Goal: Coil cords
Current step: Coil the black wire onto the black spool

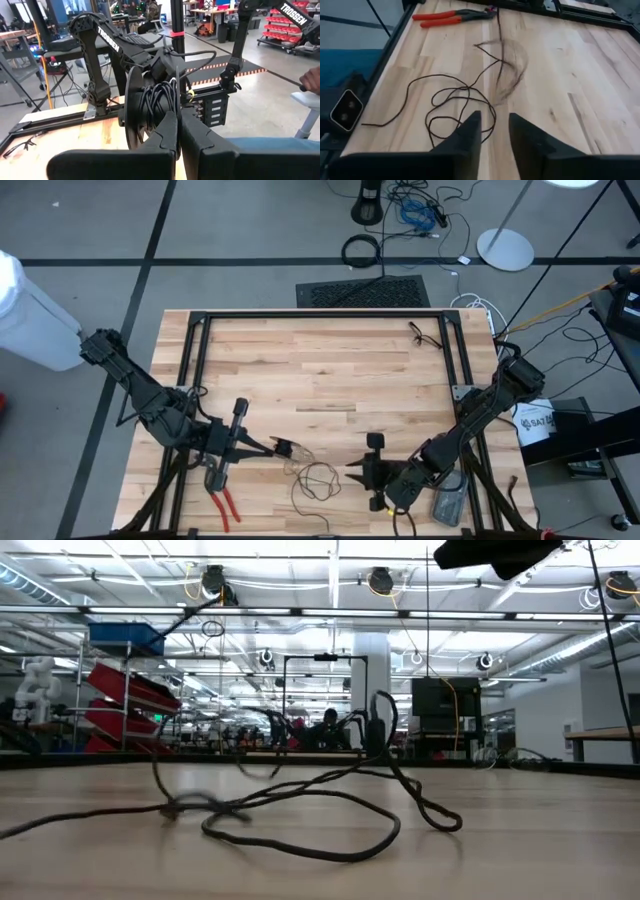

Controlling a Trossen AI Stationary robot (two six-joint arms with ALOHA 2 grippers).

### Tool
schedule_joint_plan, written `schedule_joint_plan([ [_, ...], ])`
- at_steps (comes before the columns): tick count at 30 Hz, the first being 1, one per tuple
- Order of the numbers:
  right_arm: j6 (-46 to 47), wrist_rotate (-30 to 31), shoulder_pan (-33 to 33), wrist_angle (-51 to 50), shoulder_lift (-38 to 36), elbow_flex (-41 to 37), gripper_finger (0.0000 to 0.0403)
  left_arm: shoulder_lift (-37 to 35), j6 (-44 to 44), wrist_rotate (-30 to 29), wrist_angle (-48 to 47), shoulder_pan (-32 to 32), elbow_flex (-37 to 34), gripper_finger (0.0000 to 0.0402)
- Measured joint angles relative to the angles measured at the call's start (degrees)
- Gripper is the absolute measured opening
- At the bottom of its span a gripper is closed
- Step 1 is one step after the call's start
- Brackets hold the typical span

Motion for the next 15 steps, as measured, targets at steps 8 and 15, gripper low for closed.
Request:
schedule_joint_plan([
  [8,-11.82,4.78,-3.0,20.68,2.91,0.0,0.0129,0.04,-0.03,0.02,-0.15,0.0,0.0,0.0008],
  [15,-24.33,1.4,-7.99,40.79,9.65,0.02,0.0132,0.07,-0.02,0.04,-0.27,0.0,0.0,0.0008],
])
